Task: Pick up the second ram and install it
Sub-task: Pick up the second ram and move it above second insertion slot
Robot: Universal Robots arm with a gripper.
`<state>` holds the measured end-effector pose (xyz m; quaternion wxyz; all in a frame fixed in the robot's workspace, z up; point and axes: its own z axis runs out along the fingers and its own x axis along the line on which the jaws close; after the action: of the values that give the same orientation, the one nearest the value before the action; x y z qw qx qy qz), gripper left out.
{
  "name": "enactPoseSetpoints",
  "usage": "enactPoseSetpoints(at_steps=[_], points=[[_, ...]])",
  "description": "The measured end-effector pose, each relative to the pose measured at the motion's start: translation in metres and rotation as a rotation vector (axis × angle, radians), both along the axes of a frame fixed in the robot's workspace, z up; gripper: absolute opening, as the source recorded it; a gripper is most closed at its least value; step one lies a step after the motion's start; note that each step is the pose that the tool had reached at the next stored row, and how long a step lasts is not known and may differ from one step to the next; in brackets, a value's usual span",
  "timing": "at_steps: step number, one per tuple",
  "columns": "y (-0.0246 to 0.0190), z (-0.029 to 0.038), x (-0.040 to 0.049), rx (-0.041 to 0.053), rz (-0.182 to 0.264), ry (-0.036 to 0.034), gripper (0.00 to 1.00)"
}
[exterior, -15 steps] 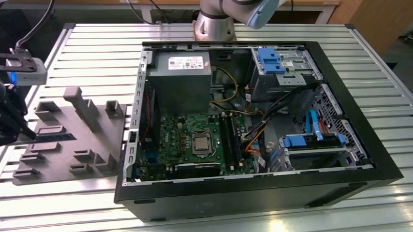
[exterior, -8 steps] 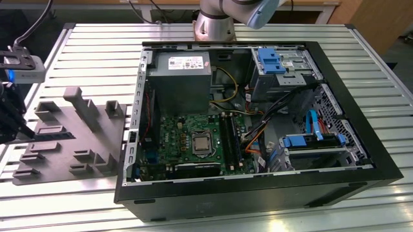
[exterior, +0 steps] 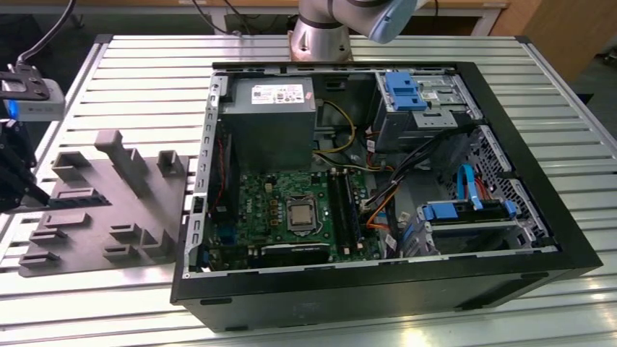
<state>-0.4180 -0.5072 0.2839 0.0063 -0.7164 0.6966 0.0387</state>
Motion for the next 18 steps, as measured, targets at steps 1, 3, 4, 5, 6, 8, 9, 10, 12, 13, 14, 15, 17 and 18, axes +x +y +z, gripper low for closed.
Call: enactPoseSetpoints(at_steps=[1, 3, 4, 5, 6, 8, 9, 10, 12, 13, 14, 15, 17, 18], points=[[0.0, 0.0007, 0.0, 0.0011, 0.0, 0.0, 0.12], [0.0, 0.0023, 0.0, 0.0036, 0.0, 0.0, 0.12], [0.0, 0.003, 0.0, 0.0048, 0.0, 0.0, 0.12], [0.0, 0.004, 0.0, 0.0058, 0.0, 0.0, 0.12], [0.0, 0.0047, 0.0, 0.0065, 0.0, 0.0, 0.12], [0.0, 0.0061, 0.0, 0.0084, 0.0, -0.0001, 0.12], [0.0, 0.0068, 0.0, 0.0093, 0.0, 0.0, 0.12], [0.0, 0.0074, 0.0, 0.0101, 0.0, -0.0001, 0.12], [0.0, 0.0085, 0.0, 0.0113, 0.0, -0.0001, 0.12], [0.0, 0.0091, 0.0, 0.0116, 0.0, 0.0, 0.12], [0.0, 0.0095, 0.0, 0.012, 0.0, 0.0, 0.12], [0.0, 0.0099, 0.0, 0.0125, 0.0, -0.0001, 0.12], [0.0, 0.011, 0.0, 0.0134, 0.0, 0.0, 0.12], [0.0, 0.0114, 0.0, 0.0137, 0.0, 0.0, 0.12]])
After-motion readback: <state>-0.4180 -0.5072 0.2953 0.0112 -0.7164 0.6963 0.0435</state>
